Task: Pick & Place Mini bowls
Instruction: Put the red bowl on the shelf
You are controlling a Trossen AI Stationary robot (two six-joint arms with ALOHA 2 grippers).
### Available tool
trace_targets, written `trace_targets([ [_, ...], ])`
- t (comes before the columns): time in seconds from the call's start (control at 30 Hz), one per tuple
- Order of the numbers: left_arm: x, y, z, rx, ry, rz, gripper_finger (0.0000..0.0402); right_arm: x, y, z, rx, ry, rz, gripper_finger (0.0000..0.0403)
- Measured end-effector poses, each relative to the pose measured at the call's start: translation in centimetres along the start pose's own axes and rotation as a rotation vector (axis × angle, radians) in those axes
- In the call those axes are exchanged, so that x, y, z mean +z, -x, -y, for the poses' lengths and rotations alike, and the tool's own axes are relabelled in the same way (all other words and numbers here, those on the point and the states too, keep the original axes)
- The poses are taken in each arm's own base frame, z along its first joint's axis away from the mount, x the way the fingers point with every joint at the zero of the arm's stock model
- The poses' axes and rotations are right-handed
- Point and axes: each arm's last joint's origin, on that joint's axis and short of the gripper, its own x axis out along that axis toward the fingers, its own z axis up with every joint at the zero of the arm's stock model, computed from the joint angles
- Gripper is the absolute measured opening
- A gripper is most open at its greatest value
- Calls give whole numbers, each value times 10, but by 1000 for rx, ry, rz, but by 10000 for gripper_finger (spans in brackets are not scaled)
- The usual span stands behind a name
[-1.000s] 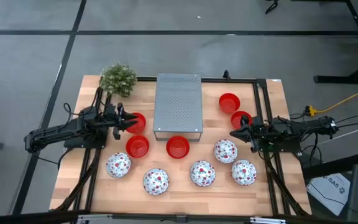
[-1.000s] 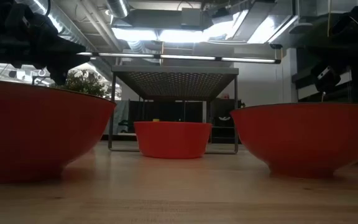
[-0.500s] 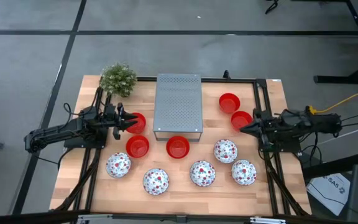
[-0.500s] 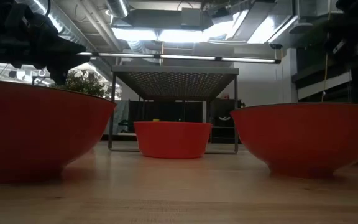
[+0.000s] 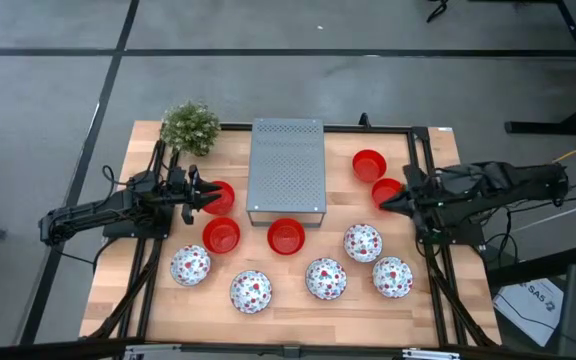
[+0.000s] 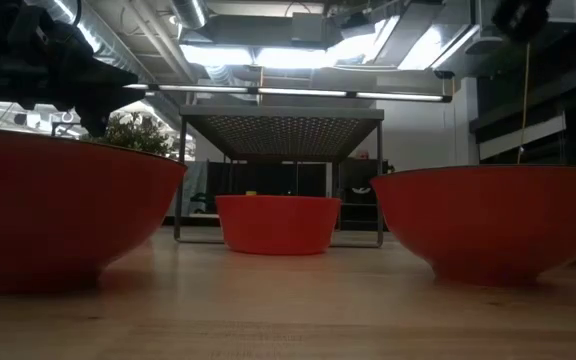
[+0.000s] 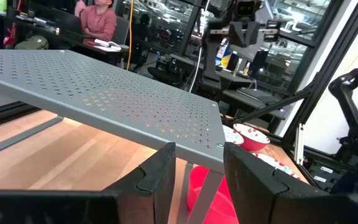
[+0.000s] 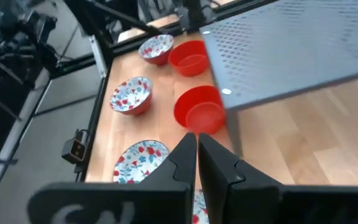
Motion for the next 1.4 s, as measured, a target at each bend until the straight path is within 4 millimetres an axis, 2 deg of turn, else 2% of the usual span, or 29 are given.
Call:
trace_targets([
  [0.17,0,0,0,0,0,0,130,15,-12,-19,46,35,-49,19],
  [0.47,0,0,0,0,0,0,130,6,-43,-37,46,100,-220,19],
  [0.67,0,0,0,0,0,0,130,3,-63,-37,60,80,-303,19],
  [0.8,0,0,0,0,0,0,130,7,-74,-26,44,111,-320,19],
  [0.97,0,0,0,0,0,0,130,14,-86,-1,-50,185,-324,19],
  [1.2,0,0,0,0,0,0,130,27,-98,42,-239,210,-308,19],
  [1.4,0,0,0,0,0,0,130,32,-107,70,-431,277,-316,19],
])
